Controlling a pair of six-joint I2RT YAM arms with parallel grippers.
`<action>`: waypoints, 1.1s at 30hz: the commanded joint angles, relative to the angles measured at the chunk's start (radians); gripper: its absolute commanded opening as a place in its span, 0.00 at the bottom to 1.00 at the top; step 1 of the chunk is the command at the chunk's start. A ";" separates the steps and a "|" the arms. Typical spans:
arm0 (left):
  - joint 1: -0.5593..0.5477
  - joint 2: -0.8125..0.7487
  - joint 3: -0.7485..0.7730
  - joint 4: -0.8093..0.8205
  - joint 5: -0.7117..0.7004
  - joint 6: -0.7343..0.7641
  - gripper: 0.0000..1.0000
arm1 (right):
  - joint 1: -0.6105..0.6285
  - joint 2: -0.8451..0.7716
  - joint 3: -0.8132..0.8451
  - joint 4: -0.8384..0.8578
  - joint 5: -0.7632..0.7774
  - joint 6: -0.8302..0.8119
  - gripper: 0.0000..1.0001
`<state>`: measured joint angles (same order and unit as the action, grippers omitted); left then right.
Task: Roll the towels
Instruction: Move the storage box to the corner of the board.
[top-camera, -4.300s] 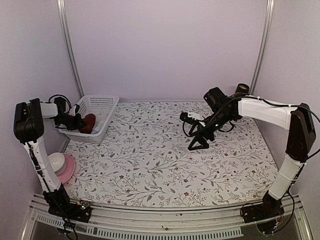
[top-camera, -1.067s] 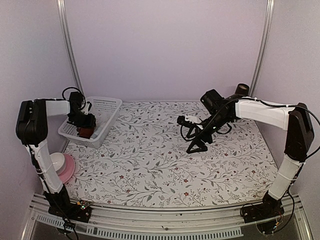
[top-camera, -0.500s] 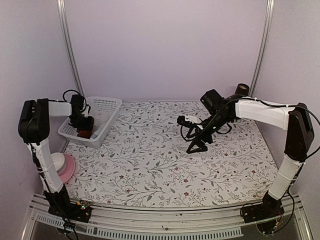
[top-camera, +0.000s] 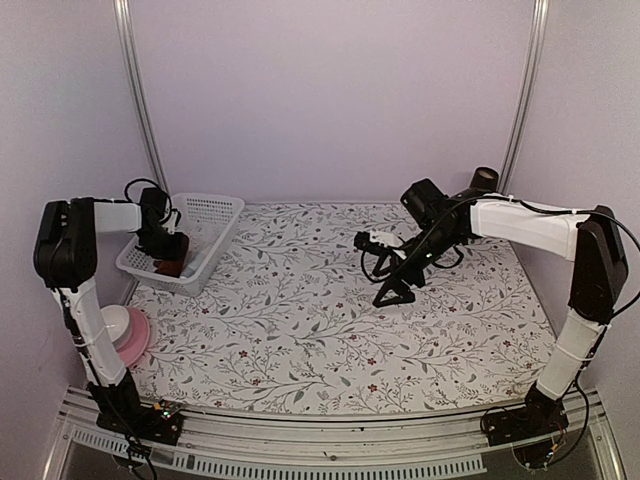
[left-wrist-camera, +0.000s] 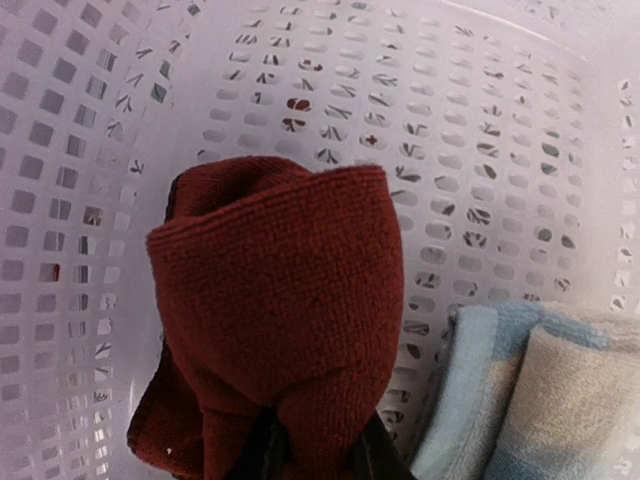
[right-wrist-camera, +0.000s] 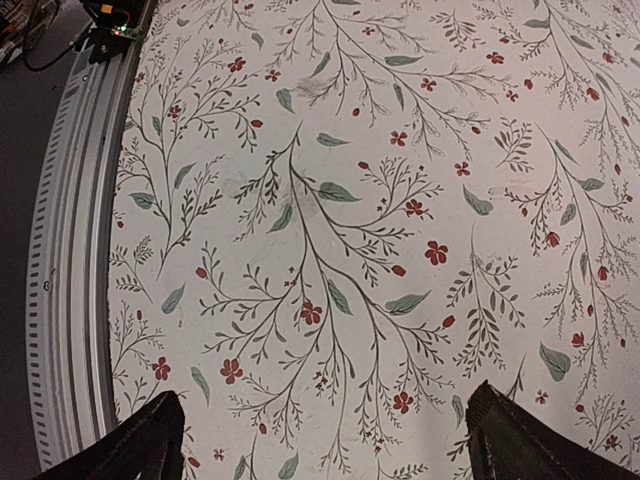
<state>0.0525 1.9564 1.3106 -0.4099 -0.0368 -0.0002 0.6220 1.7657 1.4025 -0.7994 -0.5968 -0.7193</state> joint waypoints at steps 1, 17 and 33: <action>-0.015 -0.064 -0.011 -0.158 0.055 0.011 0.01 | 0.013 0.016 -0.007 0.000 -0.008 -0.003 0.99; -0.032 -0.049 -0.058 -0.257 0.161 0.068 0.18 | 0.019 0.004 -0.009 -0.002 -0.010 -0.009 0.99; -0.111 -0.319 0.022 -0.191 -0.011 -0.011 0.97 | -0.084 -0.109 -0.027 0.147 0.185 0.114 0.99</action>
<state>-0.0025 1.7405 1.3113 -0.6231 0.0055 0.0097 0.6167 1.7523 1.3872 -0.7410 -0.4873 -0.6769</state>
